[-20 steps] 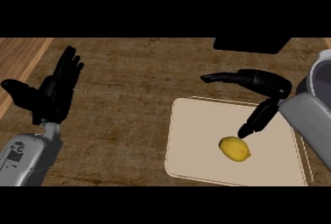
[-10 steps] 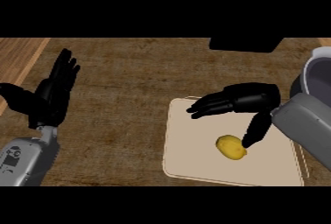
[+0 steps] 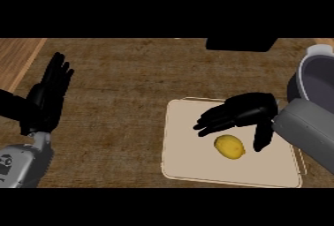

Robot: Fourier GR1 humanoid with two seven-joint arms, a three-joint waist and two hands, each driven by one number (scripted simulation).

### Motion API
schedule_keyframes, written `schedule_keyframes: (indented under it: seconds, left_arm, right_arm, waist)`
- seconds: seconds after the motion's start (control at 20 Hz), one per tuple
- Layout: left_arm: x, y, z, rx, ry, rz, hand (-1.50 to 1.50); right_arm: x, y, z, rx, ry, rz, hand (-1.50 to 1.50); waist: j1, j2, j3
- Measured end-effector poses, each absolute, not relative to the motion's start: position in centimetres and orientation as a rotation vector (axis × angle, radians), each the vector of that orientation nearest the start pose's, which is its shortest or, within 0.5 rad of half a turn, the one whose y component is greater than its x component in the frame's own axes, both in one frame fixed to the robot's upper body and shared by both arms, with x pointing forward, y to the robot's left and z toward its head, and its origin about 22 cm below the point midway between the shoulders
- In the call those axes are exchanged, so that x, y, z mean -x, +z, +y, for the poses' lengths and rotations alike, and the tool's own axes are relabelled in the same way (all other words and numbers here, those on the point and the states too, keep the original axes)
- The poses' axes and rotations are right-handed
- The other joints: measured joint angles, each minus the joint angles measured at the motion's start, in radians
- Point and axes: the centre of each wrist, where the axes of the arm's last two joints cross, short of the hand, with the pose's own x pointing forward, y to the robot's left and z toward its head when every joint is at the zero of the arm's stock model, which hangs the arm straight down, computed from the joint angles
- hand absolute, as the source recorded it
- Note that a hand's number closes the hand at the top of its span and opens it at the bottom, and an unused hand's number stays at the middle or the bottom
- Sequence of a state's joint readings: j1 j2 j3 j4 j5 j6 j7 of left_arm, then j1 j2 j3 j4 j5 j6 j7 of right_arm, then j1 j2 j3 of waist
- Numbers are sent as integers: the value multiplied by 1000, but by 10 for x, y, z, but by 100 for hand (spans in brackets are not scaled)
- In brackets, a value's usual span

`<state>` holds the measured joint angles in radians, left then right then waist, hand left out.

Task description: Pick the lemon from the tray and place it in the pot

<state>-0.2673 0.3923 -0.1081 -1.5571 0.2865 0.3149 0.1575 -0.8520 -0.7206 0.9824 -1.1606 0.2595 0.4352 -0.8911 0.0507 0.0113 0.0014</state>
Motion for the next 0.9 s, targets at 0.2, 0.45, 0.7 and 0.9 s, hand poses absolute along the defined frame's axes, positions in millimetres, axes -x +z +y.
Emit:
schedule_keyframes:
  seconds: [0.2,0.45,0.7,0.9]
  left_arm:
    - [-296,87,269,-170,36,-1624,0]
    - [-289,89,276,-178,43,-1625,0]
    - [-291,86,275,-186,46,-1619,0]
    - [-286,84,278,-183,48,-1620,0]
  right_arm:
    - [-361,72,-213,758,-2920,1993,-150]
    - [-365,53,-220,691,-2965,1929,-150]
    - [-370,41,-212,688,-2966,1911,-150]
    - [-366,23,-208,710,-2972,1888,-150]
  waist:
    - [-9,-1,0]
    - [-21,-5,-1]
    - [-27,-5,-1]
    - [-28,-6,-1]
